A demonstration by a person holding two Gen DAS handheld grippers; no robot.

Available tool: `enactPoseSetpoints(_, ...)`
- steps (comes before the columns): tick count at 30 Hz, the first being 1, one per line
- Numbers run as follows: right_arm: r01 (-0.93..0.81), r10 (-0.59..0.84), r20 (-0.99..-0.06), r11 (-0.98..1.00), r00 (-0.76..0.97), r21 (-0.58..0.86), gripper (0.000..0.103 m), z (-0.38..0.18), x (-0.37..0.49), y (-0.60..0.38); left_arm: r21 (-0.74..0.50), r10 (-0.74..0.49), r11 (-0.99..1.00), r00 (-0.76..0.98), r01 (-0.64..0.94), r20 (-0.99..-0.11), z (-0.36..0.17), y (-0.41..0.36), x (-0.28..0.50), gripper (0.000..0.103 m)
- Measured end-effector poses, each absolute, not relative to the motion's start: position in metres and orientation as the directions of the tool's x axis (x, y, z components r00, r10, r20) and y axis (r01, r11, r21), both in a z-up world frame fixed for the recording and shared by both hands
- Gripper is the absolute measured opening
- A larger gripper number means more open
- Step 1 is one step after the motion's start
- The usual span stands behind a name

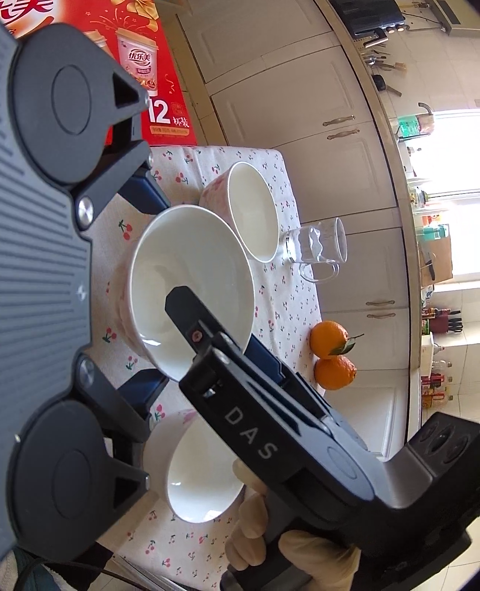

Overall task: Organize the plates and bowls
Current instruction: 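Lift the pink-decal bowl with the right gripper and carry it toward the placed bowl, then lower the held bowl into the placed white bowl with the right gripper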

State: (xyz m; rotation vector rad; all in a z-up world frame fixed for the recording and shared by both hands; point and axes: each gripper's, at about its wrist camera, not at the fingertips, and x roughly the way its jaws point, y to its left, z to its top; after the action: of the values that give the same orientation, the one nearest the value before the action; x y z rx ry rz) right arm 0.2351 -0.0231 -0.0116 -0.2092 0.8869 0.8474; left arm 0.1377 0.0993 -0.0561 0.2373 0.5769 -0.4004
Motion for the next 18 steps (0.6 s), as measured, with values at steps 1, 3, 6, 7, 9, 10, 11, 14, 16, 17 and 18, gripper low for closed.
enactPoseSetpoints(1, -0.725, 0.565, -0.750, 0.668, 0.344, 0.171, 0.071, -0.010, 0.232, -0.027, 0.108, -0.302, 0.895, 0.764, 0.434, -0.570, -0.054, 0.096, 0.136, 0.090)
enactPoseSetpoints(3, -0.724, 0.567, -0.745, 0.670, 0.352, 0.167, 0.071, -0.006, 0.227, -0.034, 0.114, -0.306, 0.890, 0.765, 0.441, -0.567, -0.050, 0.090, 0.132, 0.090)
enactPoseSetpoints(6, -0.722, 0.570, -0.735, 0.673, 0.367, 0.161, 0.071, -0.001, 0.218, -0.047, 0.126, -0.314, 0.882, 0.766, 0.454, -0.560, -0.043, 0.078, 0.125, 0.090)
enactPoseSetpoints(7, -0.720, 0.571, -0.732, 0.675, 0.373, 0.160, 0.071, 0.001, 0.215, -0.052, 0.128, -0.318, 0.879, 0.766, 0.458, -0.558, -0.041, 0.075, 0.123, 0.090)
enactPoseSetpoints(9, -0.717, 0.572, -0.725, 0.679, 0.383, 0.157, 0.071, 0.005, 0.210, -0.061, 0.134, -0.326, 0.873, 0.767, 0.468, -0.553, -0.036, 0.067, 0.119, 0.090)
enactPoseSetpoints(10, -0.715, 0.573, -0.721, 0.682, 0.390, 0.155, 0.071, 0.007, 0.207, -0.067, 0.137, -0.330, 0.870, 0.767, 0.473, -0.551, -0.035, 0.062, 0.118, 0.090)
enactPoseSetpoints(11, -0.713, 0.574, -0.716, 0.684, 0.397, 0.153, 0.071, 0.008, 0.205, -0.072, 0.141, -0.333, 0.867, 0.766, 0.478, -0.549, -0.033, 0.058, 0.116, 0.090)
enactPoseSetpoints(14, -0.703, 0.573, -0.705, 0.695, 0.417, 0.149, 0.071, 0.014, 0.197, -0.087, 0.148, -0.346, 0.857, 0.764, 0.493, -0.544, -0.030, 0.045, 0.112, 0.090)
enactPoseSetpoints(16, -0.696, 0.568, -0.701, 0.704, 0.431, 0.142, 0.071, 0.016, 0.193, -0.097, 0.148, -0.357, 0.850, 0.760, 0.505, -0.543, -0.029, 0.037, 0.111, 0.090)
enactPoseSetpoints(17, -0.691, 0.565, -0.700, 0.709, 0.437, 0.140, 0.071, 0.017, 0.191, -0.102, 0.148, -0.362, 0.847, 0.758, 0.511, -0.543, -0.029, 0.033, 0.110, 0.090)
enactPoseSetpoints(18, -0.687, 0.562, -0.698, 0.714, 0.444, 0.138, 0.071, 0.017, 0.189, -0.107, 0.148, -0.368, 0.843, 0.755, 0.518, -0.543, -0.029, 0.029, 0.109, 0.090)
